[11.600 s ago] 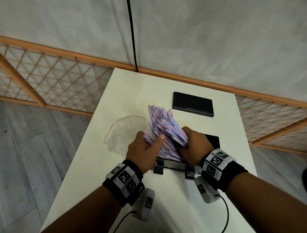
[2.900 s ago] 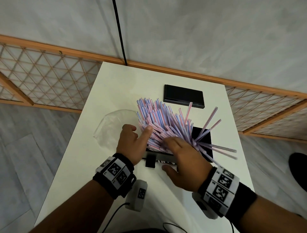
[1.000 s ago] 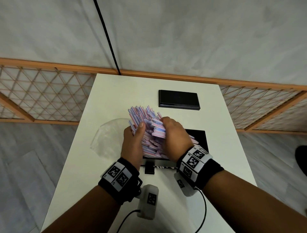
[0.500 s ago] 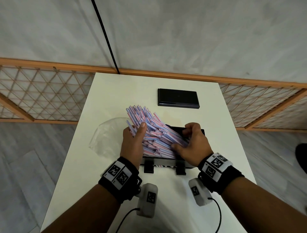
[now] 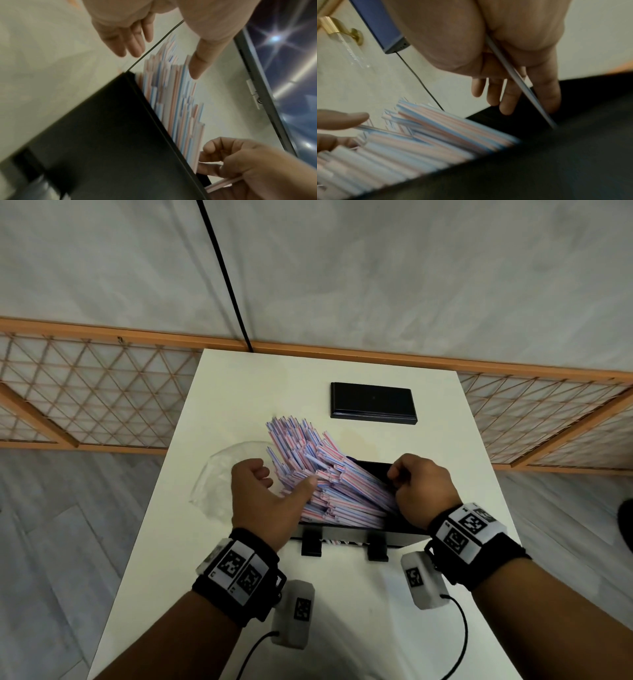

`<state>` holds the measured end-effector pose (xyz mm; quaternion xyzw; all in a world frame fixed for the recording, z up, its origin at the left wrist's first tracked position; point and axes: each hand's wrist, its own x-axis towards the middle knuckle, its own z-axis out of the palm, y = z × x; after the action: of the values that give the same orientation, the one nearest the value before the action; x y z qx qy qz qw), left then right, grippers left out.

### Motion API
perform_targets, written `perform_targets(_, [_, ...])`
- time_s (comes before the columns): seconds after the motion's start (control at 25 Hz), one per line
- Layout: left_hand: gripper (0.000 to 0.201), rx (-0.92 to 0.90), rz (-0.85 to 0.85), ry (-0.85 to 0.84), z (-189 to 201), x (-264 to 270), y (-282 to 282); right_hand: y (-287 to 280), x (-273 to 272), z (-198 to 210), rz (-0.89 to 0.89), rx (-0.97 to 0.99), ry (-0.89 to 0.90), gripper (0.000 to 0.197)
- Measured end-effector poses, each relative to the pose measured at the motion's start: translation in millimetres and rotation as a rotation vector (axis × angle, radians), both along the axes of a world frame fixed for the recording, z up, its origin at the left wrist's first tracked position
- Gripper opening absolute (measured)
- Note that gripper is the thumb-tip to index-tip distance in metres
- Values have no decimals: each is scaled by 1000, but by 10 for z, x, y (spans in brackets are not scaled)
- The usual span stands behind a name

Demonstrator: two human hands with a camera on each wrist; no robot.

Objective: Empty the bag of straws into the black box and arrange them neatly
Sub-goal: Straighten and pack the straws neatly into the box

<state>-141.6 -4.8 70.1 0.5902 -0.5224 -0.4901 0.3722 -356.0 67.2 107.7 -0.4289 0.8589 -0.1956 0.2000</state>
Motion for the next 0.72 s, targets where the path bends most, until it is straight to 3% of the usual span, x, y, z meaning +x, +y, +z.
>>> perform_targets(0.16, [35,-233,-101,-166,133,48,57,-148,53,187,60,21,50,29])
perform_targets(0.28, [11,-265,-182,-207,160,19,20,-284,150,222,91,-31,92,26])
perform_targets(0.4, [14,-259,-179,-232,224,13,-51,-399,211,257,153,-10,81,19])
perform_targets(0.56, [6,-280,-71,-69,265,45,-142,-547,334,271,222,-75,86,28])
perform_targets(0.72, [43,-180,54,77,153,75,-127,-459,157,418,62,-236,13,16])
